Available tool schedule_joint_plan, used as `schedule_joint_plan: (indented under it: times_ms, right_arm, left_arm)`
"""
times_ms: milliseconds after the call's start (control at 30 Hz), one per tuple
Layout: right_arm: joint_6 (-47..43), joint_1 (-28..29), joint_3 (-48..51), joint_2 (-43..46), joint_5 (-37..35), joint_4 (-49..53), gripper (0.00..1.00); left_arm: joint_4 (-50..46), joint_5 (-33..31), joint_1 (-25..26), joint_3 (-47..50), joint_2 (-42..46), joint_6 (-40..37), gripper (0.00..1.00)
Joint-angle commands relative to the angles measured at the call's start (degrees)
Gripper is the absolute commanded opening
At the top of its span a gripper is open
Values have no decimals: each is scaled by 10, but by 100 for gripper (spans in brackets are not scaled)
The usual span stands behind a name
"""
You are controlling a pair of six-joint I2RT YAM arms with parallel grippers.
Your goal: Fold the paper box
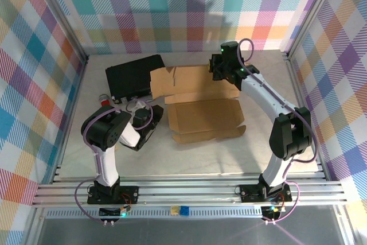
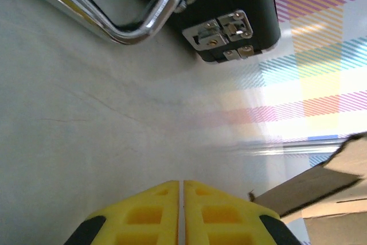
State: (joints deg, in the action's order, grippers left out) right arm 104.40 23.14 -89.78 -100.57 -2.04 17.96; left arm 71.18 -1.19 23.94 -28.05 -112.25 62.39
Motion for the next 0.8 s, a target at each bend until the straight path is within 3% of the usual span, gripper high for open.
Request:
schedule_joint_plan:
  times_ms: [0, 167, 533, 767]
  right_arm:
    - [14, -6, -49, -4, 14, 57, 0]
    - [20, -12, -54, -3, 18, 60, 0]
    - [19, -16, -39, 9, 26, 62, 0]
    - [25, -18, -29, 10, 33, 54, 0]
  left_arm:
    - [56, -3, 7, -24, -7, 8, 10]
    - [59, 22, 8, -46, -2, 5, 11]
    - [39, 13, 2, -32, 54, -27, 21]
    - [-56, 62, 10, -69, 77, -64, 26]
